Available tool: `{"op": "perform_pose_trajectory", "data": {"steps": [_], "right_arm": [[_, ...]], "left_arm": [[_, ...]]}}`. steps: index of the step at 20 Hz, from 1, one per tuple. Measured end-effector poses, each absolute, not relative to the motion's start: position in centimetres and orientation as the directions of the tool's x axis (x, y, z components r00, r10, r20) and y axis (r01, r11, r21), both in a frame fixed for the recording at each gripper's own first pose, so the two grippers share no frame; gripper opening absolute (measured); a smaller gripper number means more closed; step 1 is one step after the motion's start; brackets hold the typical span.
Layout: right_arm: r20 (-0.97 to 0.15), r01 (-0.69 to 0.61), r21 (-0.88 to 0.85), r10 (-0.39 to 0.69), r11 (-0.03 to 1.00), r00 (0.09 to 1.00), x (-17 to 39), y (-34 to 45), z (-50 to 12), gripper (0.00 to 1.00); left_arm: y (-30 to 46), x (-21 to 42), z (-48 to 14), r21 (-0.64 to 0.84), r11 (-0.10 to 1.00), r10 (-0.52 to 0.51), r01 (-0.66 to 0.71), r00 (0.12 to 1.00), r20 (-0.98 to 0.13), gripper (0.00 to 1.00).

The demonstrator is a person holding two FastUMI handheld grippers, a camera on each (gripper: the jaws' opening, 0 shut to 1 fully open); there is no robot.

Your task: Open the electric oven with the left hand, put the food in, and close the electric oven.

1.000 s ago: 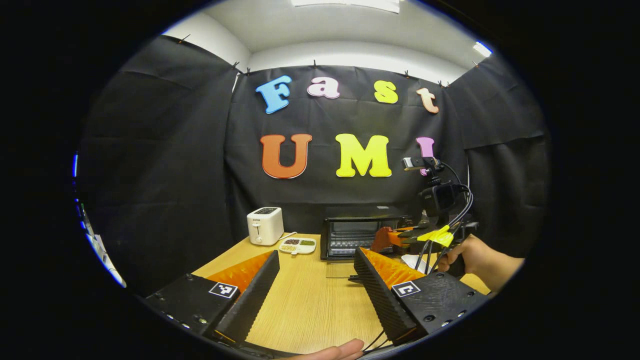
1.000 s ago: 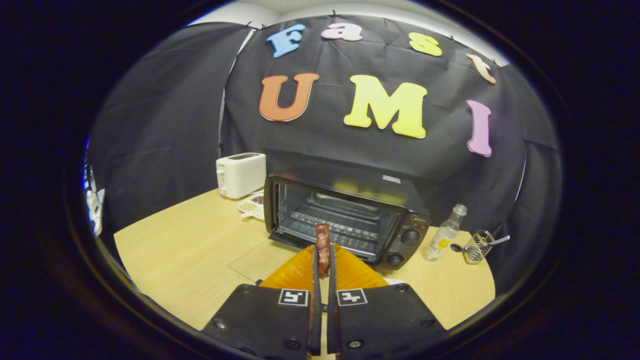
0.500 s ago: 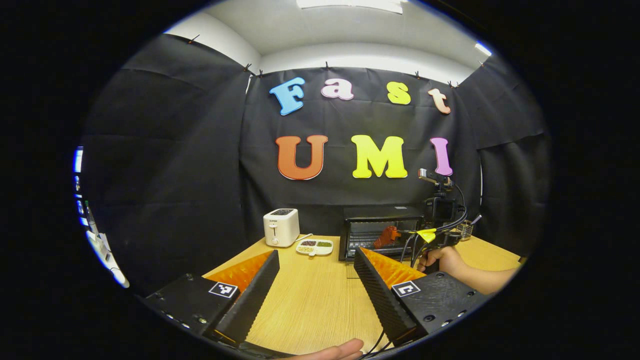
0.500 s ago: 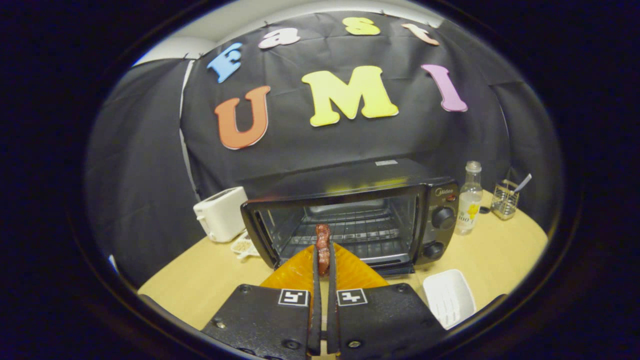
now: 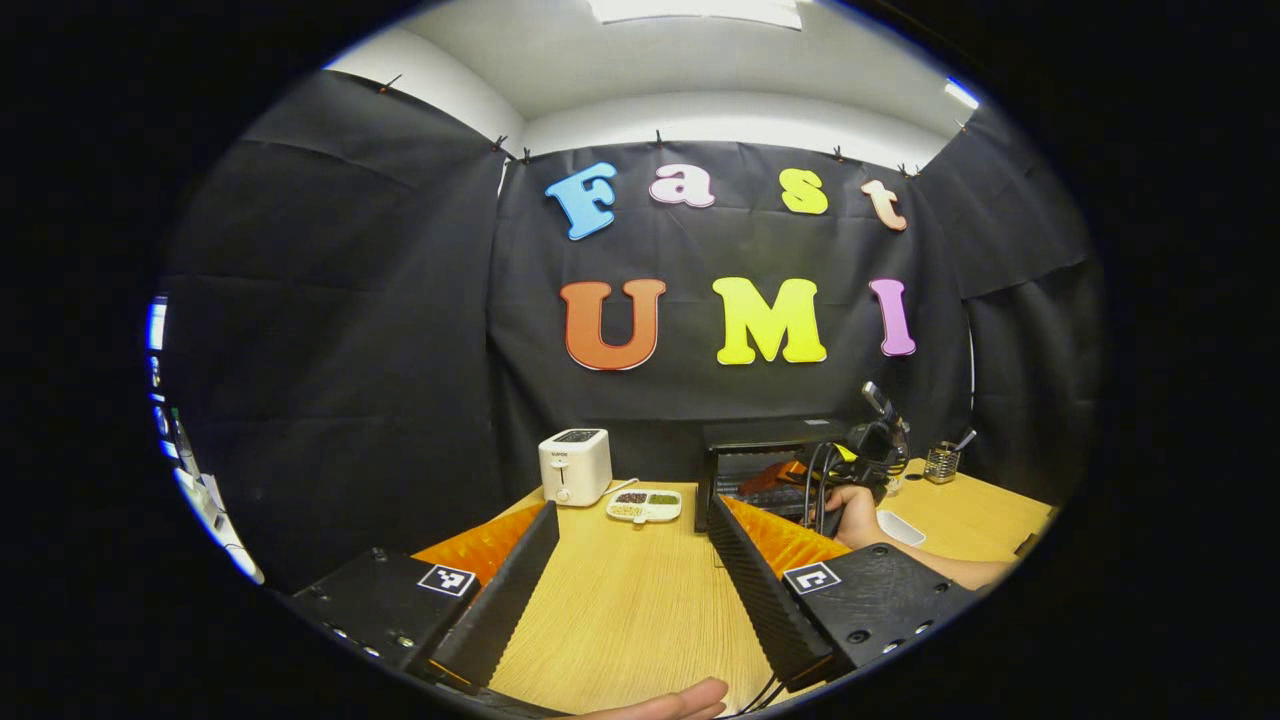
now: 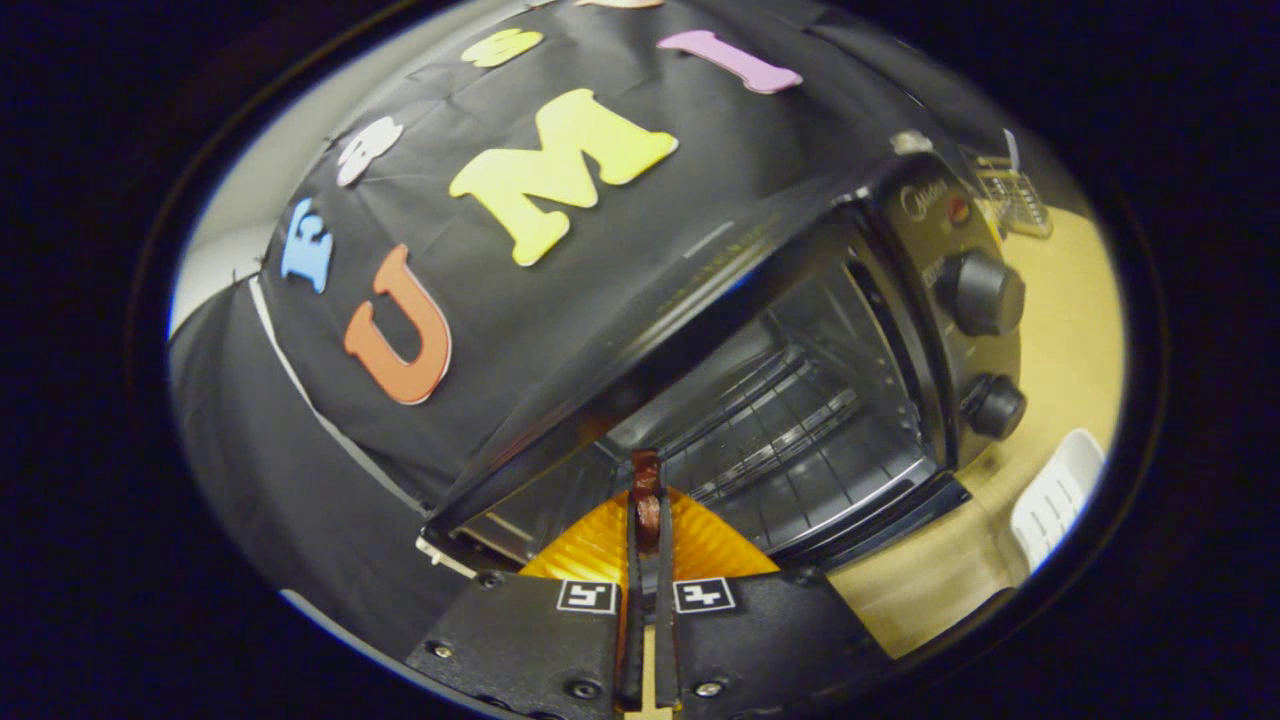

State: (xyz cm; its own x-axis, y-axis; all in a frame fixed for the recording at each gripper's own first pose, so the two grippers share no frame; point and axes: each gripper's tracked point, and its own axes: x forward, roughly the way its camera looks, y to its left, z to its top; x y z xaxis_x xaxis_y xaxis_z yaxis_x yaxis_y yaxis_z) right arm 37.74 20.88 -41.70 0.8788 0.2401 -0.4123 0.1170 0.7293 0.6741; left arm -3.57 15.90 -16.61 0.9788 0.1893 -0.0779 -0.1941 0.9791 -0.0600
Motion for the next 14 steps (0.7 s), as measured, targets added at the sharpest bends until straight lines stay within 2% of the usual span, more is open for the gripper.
{"op": "perform_pose_trajectory", "data": {"steps": [3, 8, 11, 13, 14], "right_arm": [[-0.404, 0.147, 0.713, 0.231, 0.686, 0.885, 38.4, 20.7, -42.2, 0.08], [-0.433, 0.146, 0.647, 0.204, 0.748, 0.878, 38.5, 20.9, -42.1, 0.1], [-0.481, 0.179, 0.513, 0.109, 0.839, 0.87, 38.5, 19.3, -43.3, 0.16], [-0.484, 0.18, 0.422, 0.052, 0.888, 0.874, 38.1, 18.4, -43.0, 0.3], [-0.473, 0.176, 0.378, 0.026, 0.909, 0.881, 37.8, 17.9, -42.6, 0.33]], "left_arm": [[15.2, -2.8, -17.1, -0.071, 0.982, 0.168, -0.175, 0.981, -0.093, 0.96], [14.3, -2.3, -17.9, -0.056, 0.985, 0.154, -0.161, 0.981, -0.117, 0.96], [14.3, -2.3, -18.4, -0.06, 0.986, 0.147, -0.156, 0.981, -0.128, 0.96], [14.7, -2.7, -18.9, -0.067, 0.984, 0.151, -0.162, 0.978, -0.141, 0.96], [14.7, -2.7, -19.2, -0.075, 0.984, 0.149, -0.162, 0.977, -0.154, 0.96]]}}
